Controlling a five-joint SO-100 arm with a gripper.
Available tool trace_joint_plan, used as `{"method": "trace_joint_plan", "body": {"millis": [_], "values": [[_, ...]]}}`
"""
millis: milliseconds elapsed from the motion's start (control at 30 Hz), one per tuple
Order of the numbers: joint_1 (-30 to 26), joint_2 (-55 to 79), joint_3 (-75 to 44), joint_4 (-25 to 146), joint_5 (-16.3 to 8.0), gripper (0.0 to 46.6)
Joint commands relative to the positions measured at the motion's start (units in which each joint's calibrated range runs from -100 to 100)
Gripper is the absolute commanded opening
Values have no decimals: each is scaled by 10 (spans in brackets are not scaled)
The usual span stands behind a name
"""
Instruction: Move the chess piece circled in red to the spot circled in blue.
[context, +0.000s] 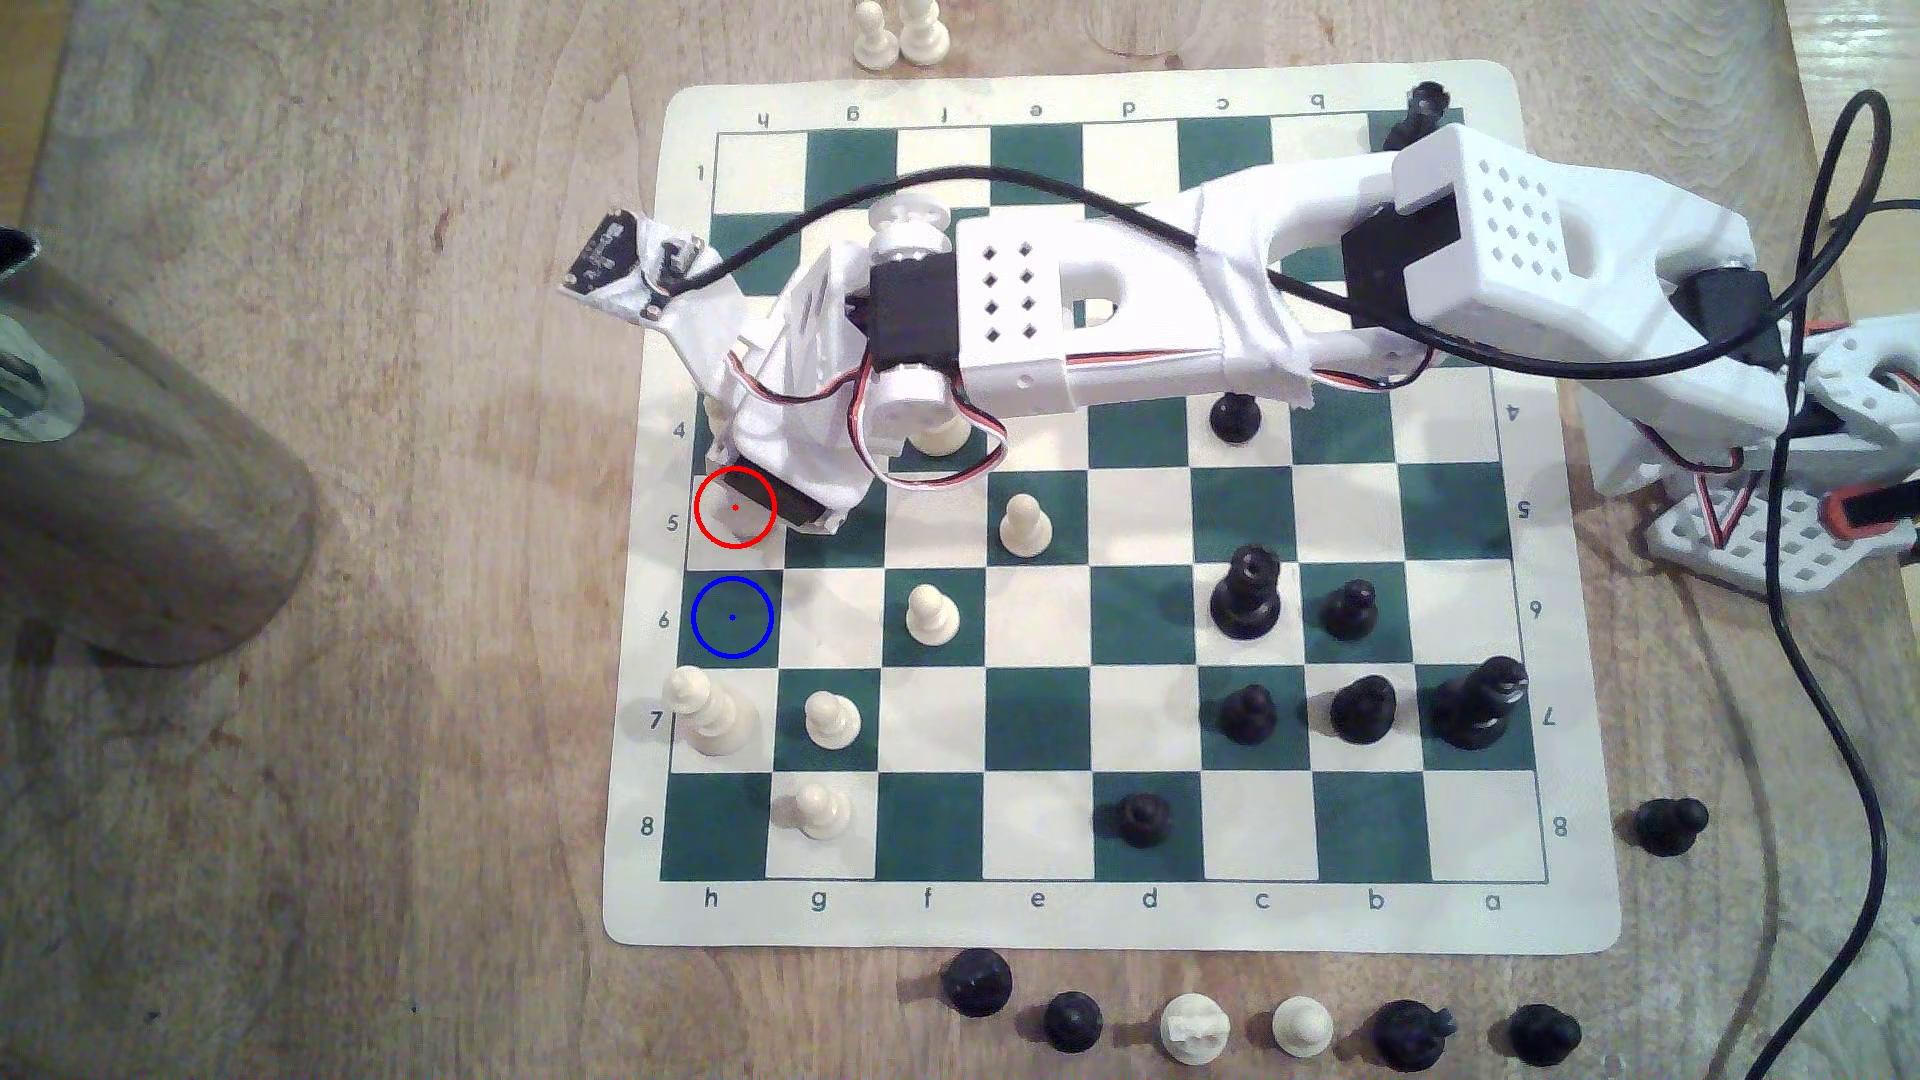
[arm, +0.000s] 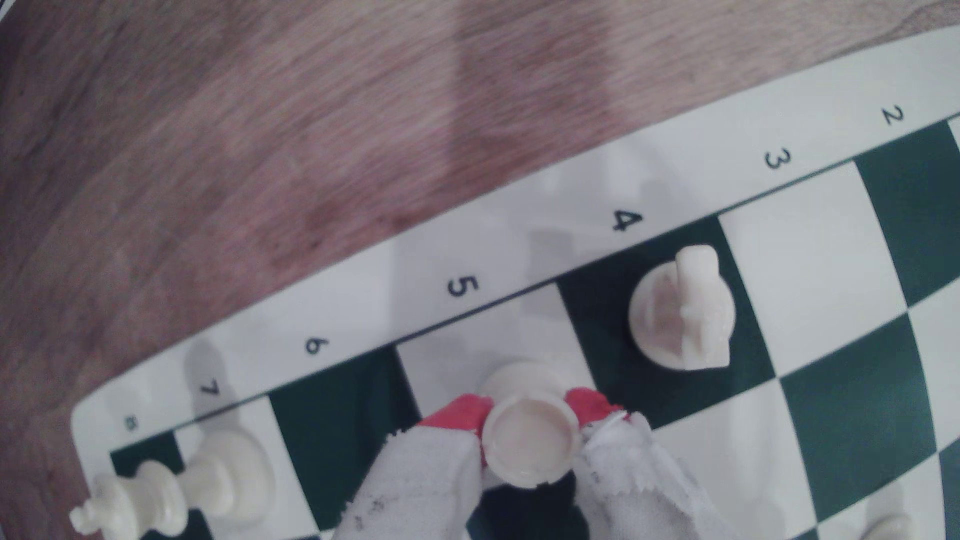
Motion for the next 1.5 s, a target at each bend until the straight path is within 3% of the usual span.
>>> {"method": "trace_joint_plan", "body": {"millis": [0,467,767,1467], "values": [[-7,-74,-62,-1,-4,28],[-40,-167,-43,31,7,29],[-66,-104,-48,3,23,31],[-48,0,-109,-7,33,31]]}}
